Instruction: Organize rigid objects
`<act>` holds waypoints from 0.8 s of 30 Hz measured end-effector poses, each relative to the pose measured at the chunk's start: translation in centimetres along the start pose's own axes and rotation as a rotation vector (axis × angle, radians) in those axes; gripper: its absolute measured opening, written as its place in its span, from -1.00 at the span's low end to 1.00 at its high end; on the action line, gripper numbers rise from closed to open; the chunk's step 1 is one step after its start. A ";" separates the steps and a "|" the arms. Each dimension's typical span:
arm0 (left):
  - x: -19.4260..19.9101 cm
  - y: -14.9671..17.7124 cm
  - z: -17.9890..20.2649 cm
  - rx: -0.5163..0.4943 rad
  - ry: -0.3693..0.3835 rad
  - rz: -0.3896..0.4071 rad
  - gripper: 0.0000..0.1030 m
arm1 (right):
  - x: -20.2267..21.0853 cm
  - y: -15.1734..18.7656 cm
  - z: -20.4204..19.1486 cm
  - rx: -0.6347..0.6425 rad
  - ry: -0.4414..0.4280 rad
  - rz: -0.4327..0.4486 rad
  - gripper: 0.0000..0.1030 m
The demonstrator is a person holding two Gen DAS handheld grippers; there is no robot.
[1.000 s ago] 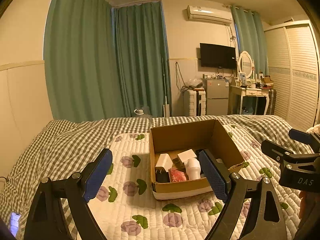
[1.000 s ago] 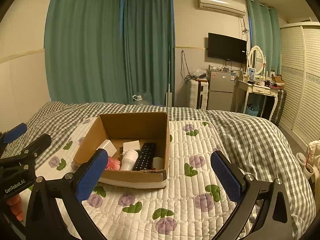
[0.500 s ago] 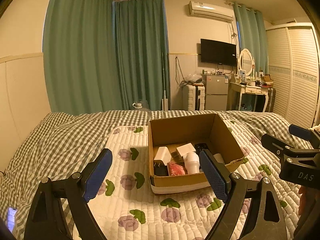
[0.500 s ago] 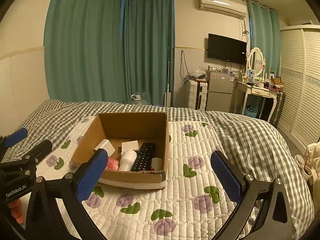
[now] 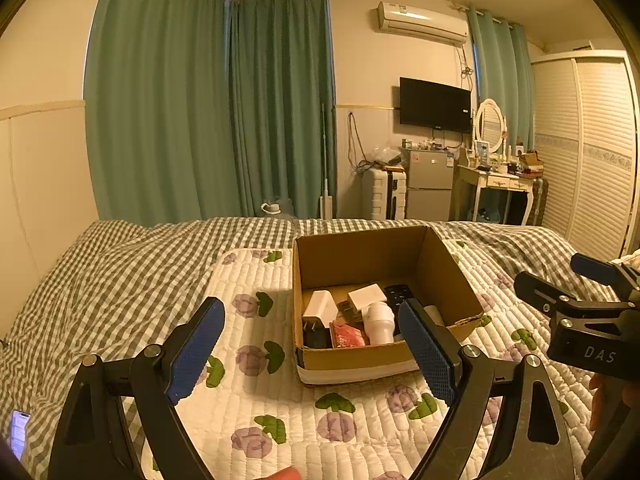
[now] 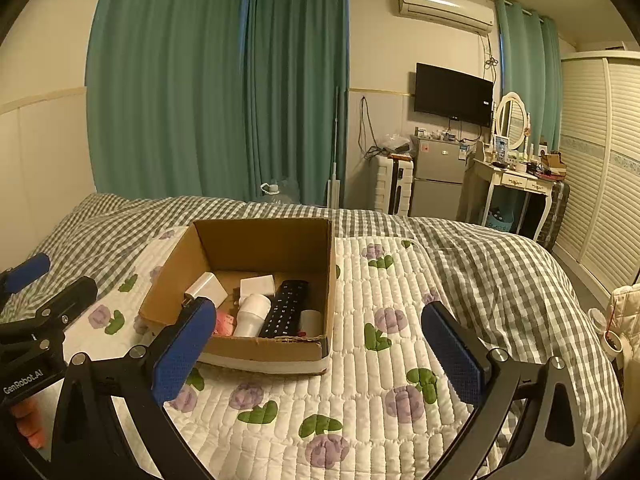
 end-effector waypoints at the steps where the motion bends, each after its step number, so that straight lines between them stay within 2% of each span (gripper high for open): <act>1: 0.0 0.0 0.0 0.001 0.003 -0.001 0.76 | 0.0 0.0 0.0 0.002 -0.003 -0.002 1.00; 24: -0.1 0.0 0.2 -0.022 -0.021 0.007 0.76 | -0.4 0.1 0.0 0.014 0.000 -0.016 1.00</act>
Point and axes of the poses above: each gripper's, at about its wrist camera, not at the fingertips, and x roughly against the way its jaws point, z to its right, y to its underside, the point moved 5 cm from there along -x, roughly the way its jaws point, and after that the axes turned 2 degrees about -z, right-handed, at the moved point
